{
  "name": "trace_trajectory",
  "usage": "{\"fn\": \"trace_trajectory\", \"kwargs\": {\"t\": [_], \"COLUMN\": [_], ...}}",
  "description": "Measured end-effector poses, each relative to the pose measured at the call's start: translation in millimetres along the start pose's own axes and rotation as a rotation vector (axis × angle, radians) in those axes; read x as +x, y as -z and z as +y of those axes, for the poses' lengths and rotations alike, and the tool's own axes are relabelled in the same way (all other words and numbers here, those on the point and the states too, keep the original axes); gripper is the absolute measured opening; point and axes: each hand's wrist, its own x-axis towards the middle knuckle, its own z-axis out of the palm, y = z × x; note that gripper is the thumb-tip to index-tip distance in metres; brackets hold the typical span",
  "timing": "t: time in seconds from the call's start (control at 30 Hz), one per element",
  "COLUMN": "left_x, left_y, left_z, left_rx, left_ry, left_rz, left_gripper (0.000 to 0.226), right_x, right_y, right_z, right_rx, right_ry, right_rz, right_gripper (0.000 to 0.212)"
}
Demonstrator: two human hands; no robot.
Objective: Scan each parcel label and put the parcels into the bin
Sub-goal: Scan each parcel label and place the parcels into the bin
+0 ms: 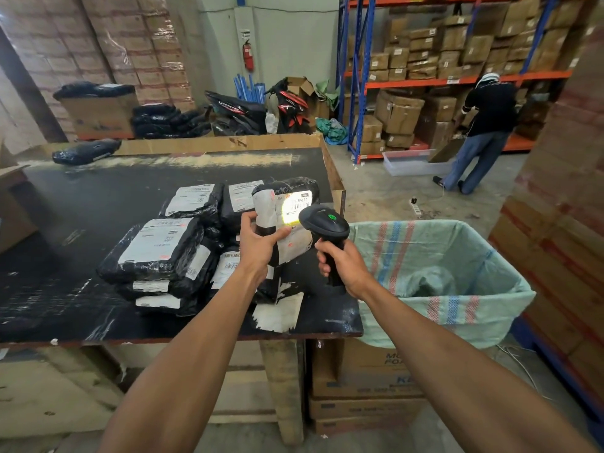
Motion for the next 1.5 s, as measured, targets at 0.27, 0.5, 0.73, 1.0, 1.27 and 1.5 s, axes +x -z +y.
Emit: {"fn": "trace_trajectory", "kwargs": {"t": [0.27,0.5,0.73,1.0,1.27,1.5], "left_x": [7.5,8.5,8.2,8.6,10.7,11.2], "left_y": [-2.2,0.8,1.3,2.8,5.3,2.7], "left_z": [-4.1,-6.2,1.4,4.7,5.3,2.8], "left_rx": [0.003,-0.005,-0.046,-0.152,-0.262,-0.278], "left_ry": [-0.011,-0.009,-0.015,0.011,0.057,0.044], "left_rz": [0.0,-0.01,-0.018,-0.045,-0.13,-0.16], "left_gripper": [0.062,0.061,0.06,0.06,0.053,0.055], "right_x": [0.1,1.3,3.3,3.2,3.1,1.6], "right_y": [0.3,-4.0,-4.7,-3.2,-3.4,-7.3], "right_z": [-1.0,-0.3,-1.0,-4.1,-10.6,-11.5], "right_rx": [0.002,-0.003,-0.018,-0.013,-0.055,-0.112], "right_ry": [0.022,0.026,0.034,0.056,0.09,0.098], "right_rz": [-0.017,-0.016,0.029,0.055,0.011,0.001], "right_gripper": [0.012,0.013,0.009,0.009,0.012,0.017]}}
